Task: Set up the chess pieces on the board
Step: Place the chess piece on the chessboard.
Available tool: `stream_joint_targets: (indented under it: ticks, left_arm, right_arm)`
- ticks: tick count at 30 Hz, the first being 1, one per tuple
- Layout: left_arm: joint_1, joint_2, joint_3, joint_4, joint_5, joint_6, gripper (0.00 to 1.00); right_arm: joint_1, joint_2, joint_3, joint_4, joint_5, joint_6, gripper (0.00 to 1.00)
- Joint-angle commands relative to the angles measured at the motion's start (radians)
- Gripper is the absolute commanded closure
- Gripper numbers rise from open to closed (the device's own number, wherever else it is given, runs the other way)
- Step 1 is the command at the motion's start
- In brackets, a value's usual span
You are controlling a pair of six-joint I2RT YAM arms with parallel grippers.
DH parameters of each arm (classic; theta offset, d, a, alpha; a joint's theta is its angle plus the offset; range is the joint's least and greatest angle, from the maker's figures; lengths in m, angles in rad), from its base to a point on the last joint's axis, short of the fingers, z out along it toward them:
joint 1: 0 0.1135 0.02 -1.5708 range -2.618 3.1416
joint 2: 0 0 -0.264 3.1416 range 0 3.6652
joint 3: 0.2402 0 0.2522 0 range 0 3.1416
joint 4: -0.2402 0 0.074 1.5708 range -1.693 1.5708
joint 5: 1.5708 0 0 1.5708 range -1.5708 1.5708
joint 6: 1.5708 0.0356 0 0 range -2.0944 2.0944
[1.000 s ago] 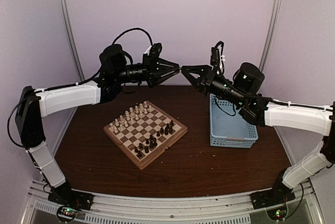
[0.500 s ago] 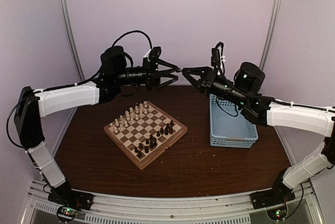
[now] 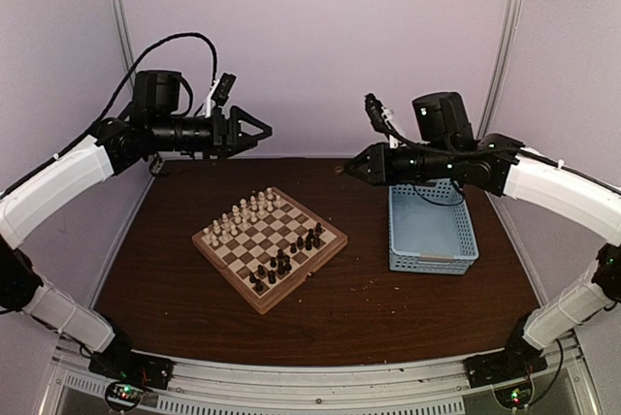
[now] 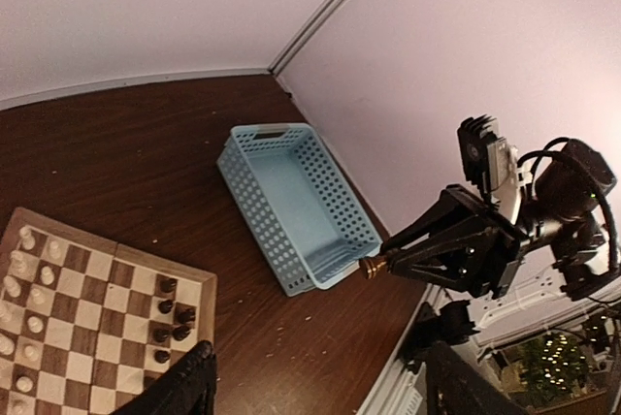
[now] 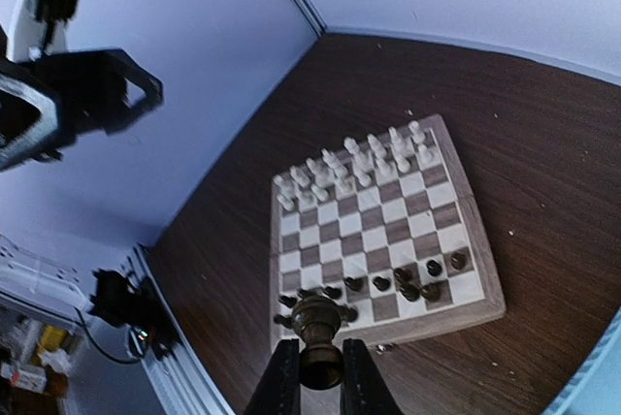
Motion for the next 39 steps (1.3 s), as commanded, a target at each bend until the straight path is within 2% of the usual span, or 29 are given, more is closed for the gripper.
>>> stream_joint_targets:
  ticks: [1,8,19,39]
  left_arm:
    - [-0.001,-0.026,0.013,-0.188,-0.171,0.195,0.26]
    - [0.000,-0.084,-0.020,-0.209,-0.270,0.253,0.25]
    - [0.000,-0.121,-0.045,-0.238,-0.330,0.296,0.25]
    - [0.000,-0.113,-0.049,-0.251,-0.351,0.334,0.24]
  right_arm:
    - [0.027,0.124,0.101,-0.293,0.072,-0.206,0.97]
    - [0.070,0.318,0.239,-0.415,0.209,-0.346,0.96]
    - [0.078,0.558,0.367,-0.421,0.296,-0.427,0.96]
    - [0.069,0.748,0.481,-0.424,0.395,-0.464,0.95]
